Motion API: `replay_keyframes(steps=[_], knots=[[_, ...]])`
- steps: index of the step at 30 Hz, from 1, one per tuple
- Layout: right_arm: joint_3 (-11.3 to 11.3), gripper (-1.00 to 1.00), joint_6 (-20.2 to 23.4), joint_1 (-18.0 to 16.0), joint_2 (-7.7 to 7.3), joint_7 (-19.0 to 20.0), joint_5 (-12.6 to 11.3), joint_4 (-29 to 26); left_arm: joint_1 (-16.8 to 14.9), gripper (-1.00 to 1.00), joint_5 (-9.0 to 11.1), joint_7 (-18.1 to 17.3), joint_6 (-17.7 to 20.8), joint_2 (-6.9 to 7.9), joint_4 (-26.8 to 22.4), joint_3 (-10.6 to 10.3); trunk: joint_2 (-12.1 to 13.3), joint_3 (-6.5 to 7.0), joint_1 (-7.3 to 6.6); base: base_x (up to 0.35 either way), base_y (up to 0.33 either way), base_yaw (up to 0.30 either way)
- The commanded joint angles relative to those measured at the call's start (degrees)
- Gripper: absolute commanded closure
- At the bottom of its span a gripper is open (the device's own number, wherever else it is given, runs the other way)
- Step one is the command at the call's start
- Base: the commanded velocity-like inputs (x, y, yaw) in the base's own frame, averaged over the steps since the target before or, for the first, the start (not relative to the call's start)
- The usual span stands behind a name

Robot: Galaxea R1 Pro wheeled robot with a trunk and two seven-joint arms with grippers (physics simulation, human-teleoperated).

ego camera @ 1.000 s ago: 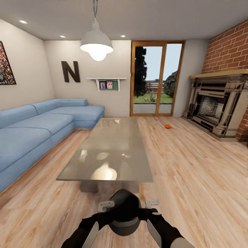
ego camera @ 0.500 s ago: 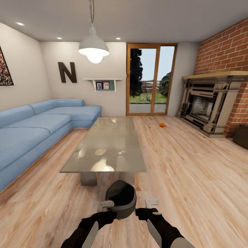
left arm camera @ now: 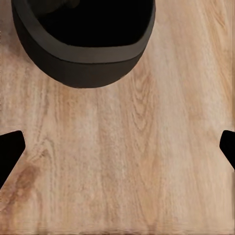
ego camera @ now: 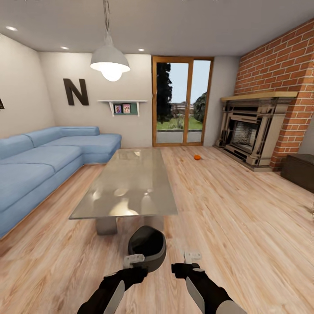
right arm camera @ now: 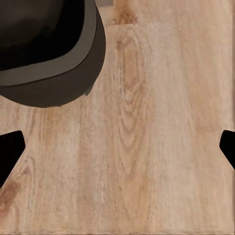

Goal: Place each of the two pumpkins and all three candles from the living room inside a cabinet in the living room (use any cabinet), then make sure every cabinet is closed, and position the cauldron so it is next to a table in the living room.

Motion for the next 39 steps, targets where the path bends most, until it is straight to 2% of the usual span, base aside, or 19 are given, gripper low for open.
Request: replay_keyframes(steps=[1,5,11,29,39], knots=[[0.5,-1.0,0.3,0.0,-0.05,-0.5,-0.6,-0.1,0.0,-1.0,0.5,0.3,0.3,0.01,-0.1,-0.1,0.4,0.12,-0.27,-0.318,0.0,-0.002],[0.5,-1.0,0.4,0.0,-0.06,-0.5,-0.5,-0.1,0.0,-1.0,0.5,0.3,0.3,0.01,-0.1,-0.1,2.0,0.84,-1.15,-0.333,0.0,-0.001],[0.6,-1.0,0.3,0.0,-0.06,-0.5,-0.5,-0.1,0.0,-1.0,0.5,0.3,0.2,0.06,-0.2,-0.1,2.0,0.84,-1.15,-0.236,0.0,0.0],[0.8,-1.0,-0.3,0.0,0.02,-0.5,-0.5,-0.3,0.1,-1.0,0.5,0.3,0.1,0.08,-1.8,-0.1,2.0,0.84,-1.15,-0.01,0.0,-0.004],[0.4,-1.0,0.4,0.0,-0.04,-0.6,-0.6,-0.3,0.1,-1.0,0.5,0.3,0.1,0.08,-1.9,-0.1,2.0,0.84,-1.15,0.0,0.0,-0.241]])
